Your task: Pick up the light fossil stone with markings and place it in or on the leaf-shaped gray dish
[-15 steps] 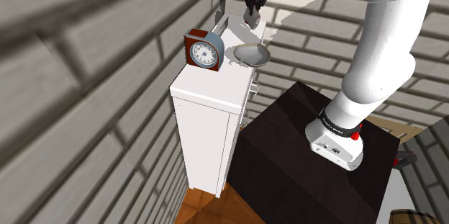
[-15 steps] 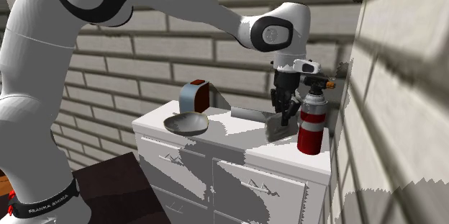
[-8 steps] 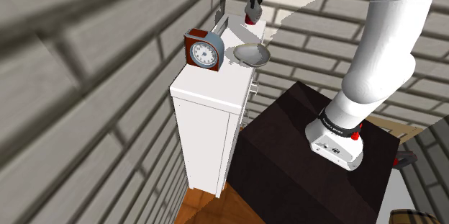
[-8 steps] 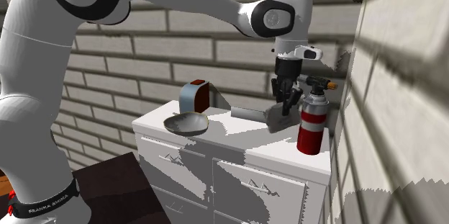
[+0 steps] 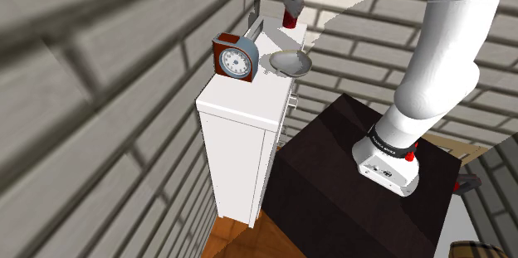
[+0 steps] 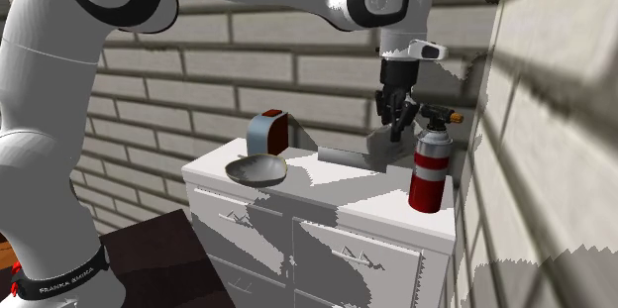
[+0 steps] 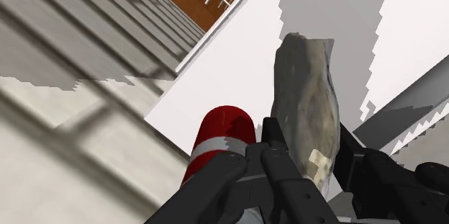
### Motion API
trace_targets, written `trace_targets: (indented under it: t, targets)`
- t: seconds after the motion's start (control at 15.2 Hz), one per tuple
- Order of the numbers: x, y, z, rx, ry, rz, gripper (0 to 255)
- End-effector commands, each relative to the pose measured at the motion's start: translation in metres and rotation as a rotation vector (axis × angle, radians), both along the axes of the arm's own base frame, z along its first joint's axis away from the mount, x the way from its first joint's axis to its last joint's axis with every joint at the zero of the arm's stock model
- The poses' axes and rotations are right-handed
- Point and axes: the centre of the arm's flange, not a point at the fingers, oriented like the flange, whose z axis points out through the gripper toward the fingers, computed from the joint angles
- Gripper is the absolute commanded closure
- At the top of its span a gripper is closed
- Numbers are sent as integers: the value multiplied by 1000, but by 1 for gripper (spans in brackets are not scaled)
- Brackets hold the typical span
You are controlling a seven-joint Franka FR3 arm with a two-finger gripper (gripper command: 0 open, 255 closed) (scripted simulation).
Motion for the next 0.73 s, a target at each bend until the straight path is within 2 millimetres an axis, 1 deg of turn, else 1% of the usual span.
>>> trace_targets:
  t: [0.0,0.07,0.66]
  targets:
    - [0,1,11,0,0,0,255]
    - [0,1,15,0,0,0,255]
    - [-75,92,22,0,0,0,255]
